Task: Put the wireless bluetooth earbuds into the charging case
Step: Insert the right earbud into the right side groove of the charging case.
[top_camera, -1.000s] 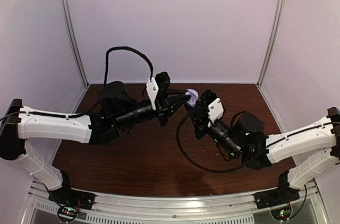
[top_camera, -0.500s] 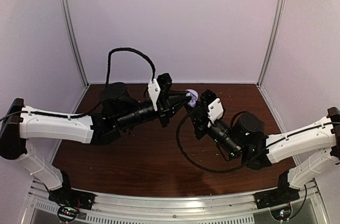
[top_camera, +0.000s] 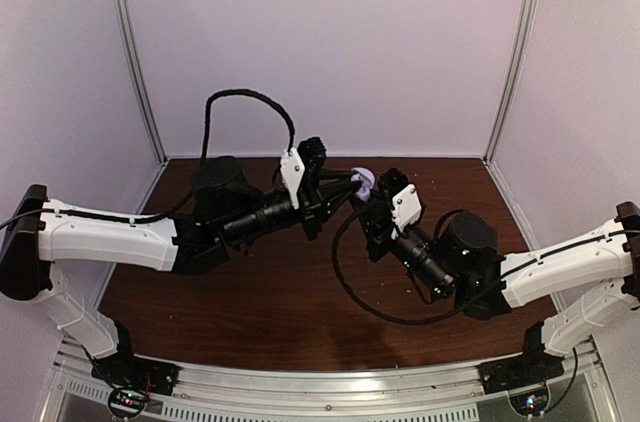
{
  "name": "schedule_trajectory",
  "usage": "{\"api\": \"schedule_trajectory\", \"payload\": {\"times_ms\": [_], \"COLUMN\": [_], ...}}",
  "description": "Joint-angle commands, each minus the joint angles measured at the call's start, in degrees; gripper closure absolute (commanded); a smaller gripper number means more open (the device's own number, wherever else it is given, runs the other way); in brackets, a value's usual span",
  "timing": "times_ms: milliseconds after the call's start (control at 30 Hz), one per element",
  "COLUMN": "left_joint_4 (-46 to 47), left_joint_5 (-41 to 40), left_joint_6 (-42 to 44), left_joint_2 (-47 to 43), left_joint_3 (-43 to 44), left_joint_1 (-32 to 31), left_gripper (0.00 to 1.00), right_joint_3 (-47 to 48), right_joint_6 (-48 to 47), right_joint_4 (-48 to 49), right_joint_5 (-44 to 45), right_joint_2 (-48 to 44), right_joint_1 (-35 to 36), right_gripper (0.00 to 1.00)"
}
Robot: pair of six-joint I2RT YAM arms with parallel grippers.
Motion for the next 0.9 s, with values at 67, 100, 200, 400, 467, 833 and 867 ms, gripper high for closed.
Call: {"api": "schedule_trajectory", "payload": {"times_ms": [67, 100, 200, 400, 467, 833, 867], "left_joint_4": [-0.8, -1.3, -2.7, -4.2, -4.7, -6.7, -6.8], "left_joint_5": [-2.4, -2.4, -2.4, -3.1, -4.0, -8.1, -8.1], "left_joint_6": [0.0, 0.1, 0.4, 0.7, 1.0, 2.2, 2.4], "left_joint_2": [1.7, 1.8, 2.1, 2.3, 2.3, 0.9, 0.9], "left_joint_3": [1.1, 1.3, 1.6, 1.3, 1.3, 1.1, 1.1], "left_joint_1": [0.2, 0.2, 0.2, 0.0, -0.2, -0.3, -0.3], "left_gripper": [0.85, 0.86, 0.86, 0.87, 0.87, 0.9, 0.9], "right_joint_3": [1.9, 2.0, 2.2, 2.6, 2.6, 2.4, 2.5], "right_joint_6": [0.6, 0.6, 0.8, 1.1, 1.3, 1.1, 1.2], "right_joint_4": [3.6, 3.6, 3.6, 3.6, 3.6, 3.1, 3.1], "right_joint_5": [1.4, 1.4, 1.5, 2.1, 2.8, 6.2, 6.4], "right_joint_2": [-0.7, -0.6, -0.5, -0.2, -0.1, -0.1, -0.1], "right_joint_1": [0.4, 0.4, 0.3, 0.3, 0.3, 0.2, 0.3], "right_gripper": [1.0, 1.0, 1.0, 1.0, 1.0, 1.0, 1.0]}}
